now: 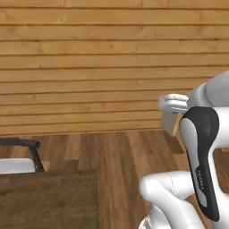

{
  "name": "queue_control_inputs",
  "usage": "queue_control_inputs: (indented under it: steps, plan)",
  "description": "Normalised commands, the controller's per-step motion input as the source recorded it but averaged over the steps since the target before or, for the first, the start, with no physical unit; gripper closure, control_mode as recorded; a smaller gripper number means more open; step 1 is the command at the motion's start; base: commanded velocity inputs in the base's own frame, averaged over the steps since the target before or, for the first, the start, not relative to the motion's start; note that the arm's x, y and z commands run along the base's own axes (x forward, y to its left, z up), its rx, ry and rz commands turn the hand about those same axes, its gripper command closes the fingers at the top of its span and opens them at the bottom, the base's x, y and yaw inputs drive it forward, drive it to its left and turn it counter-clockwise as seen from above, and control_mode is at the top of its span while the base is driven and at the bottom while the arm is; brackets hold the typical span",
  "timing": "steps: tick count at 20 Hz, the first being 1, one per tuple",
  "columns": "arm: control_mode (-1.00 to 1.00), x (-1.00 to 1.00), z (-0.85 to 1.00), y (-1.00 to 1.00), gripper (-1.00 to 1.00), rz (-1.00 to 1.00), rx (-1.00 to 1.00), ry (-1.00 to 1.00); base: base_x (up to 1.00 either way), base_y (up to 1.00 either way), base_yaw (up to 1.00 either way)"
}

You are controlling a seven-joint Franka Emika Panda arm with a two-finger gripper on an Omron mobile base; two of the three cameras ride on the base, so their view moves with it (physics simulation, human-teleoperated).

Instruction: Start the toaster. Once the lever pops up, take the bread to the plate on the dining counter.

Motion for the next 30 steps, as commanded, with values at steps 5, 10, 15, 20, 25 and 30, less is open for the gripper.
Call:
queue_control_inputs:
  steps: [5,10,15,20,25,30]
  plan:
    - [1.00,0.00,0.00,0.00,1.00,0.00,0.00,0.00,1.00,-0.29,0.13]
    - [1.00,0.00,0.00,0.00,1.00,0.00,0.00,0.00,1.00,-0.30,0.22]
    - [1.00,0.00,0.00,0.00,1.00,0.00,0.00,0.00,1.00,-0.28,0.48]
    - [1.00,0.00,0.00,0.00,1.00,0.00,0.00,0.00,1.00,-0.15,0.69]
    - [1.00,0.00,0.00,0.00,1.00,0.00,0.00,0.00,0.94,0.00,0.81]
    - [1.00,0.00,0.00,0.00,1.00,0.00,0.00,0.00,0.90,0.00,0.84]
